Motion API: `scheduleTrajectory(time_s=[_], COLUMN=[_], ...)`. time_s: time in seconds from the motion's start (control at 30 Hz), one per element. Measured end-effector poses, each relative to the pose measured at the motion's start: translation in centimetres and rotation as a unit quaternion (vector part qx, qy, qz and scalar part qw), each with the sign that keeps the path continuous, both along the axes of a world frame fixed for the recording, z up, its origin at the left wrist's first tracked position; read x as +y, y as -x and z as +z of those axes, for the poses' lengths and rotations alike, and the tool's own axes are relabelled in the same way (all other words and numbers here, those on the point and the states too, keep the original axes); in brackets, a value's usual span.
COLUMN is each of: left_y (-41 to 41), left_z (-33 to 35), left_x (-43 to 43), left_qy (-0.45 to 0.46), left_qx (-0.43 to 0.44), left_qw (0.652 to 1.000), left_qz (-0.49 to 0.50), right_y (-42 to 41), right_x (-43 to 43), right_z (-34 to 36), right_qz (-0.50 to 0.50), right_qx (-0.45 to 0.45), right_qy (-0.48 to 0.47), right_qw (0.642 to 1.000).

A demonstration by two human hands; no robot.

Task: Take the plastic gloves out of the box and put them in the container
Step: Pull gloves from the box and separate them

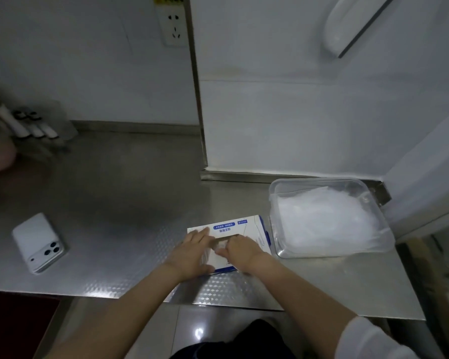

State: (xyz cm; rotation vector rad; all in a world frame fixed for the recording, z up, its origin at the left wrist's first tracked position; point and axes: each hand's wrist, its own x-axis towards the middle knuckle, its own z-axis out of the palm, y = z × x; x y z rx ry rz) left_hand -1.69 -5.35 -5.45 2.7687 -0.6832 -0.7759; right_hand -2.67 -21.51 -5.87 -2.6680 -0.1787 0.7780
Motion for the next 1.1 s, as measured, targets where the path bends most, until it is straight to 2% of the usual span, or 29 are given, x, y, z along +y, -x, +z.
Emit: scheduleTrajectory(time_s=[0.1,0.27,0.37,0.53,0.6,0.7,0.8,1.0,1.03,1.1], left_y=[-0.1,-0.4,-0.4,-0.4,-0.4,-0.3,-0.3,-0.5,-0.9,-1.8], left_z=[-0.1,-0.6,-0.5,-0.4,-0.3,-0.1,0.1,1.0,1.5,2.8], left_x=[0.1,-0.1,-0.1,-0.2,-0.3,-0.3,-0.4,-0.4,-0.4,-0.6], left_qy=[0.004,0.007,0.007,0.007,0.001,-0.003,-0.015,-0.032,-0.010,0.087], left_qx=[0.000,0.000,0.000,-0.004,-0.001,0.003,0.010,0.028,0.029,0.002], left_qw=[1.000,1.000,1.000,1.000,1.000,1.000,1.000,0.999,1.000,0.993], left_qz=[0.008,0.019,0.019,0.014,0.014,0.014,0.015,-0.004,0.006,0.077], right_y=[-0.3,-0.7,-0.9,-1.4,-1.6,-1.8,-2.3,-1.9,-1.7,-1.3], right_x=[-0.1,-1.3,-1.8,-2.7,-3.1,-3.7,-4.9,-8.1,-8.7,-9.7], right_z=[-0.5,-0.8,0.3,2.5,3.4,5.4,7.5,10.1,10.4,10.8], right_qz=[-0.070,-0.164,-0.198,-0.201,-0.212,-0.242,-0.269,-0.257,-0.253,-0.244], right_qx=[0.000,-0.094,-0.123,-0.231,-0.273,-0.348,-0.378,-0.358,-0.356,-0.346], right_qy=[-0.036,-0.100,-0.125,-0.133,-0.143,-0.192,-0.225,-0.214,-0.207,-0.194], right_qw=[0.997,0.977,0.964,0.943,0.927,0.885,0.857,0.872,0.875,0.885])
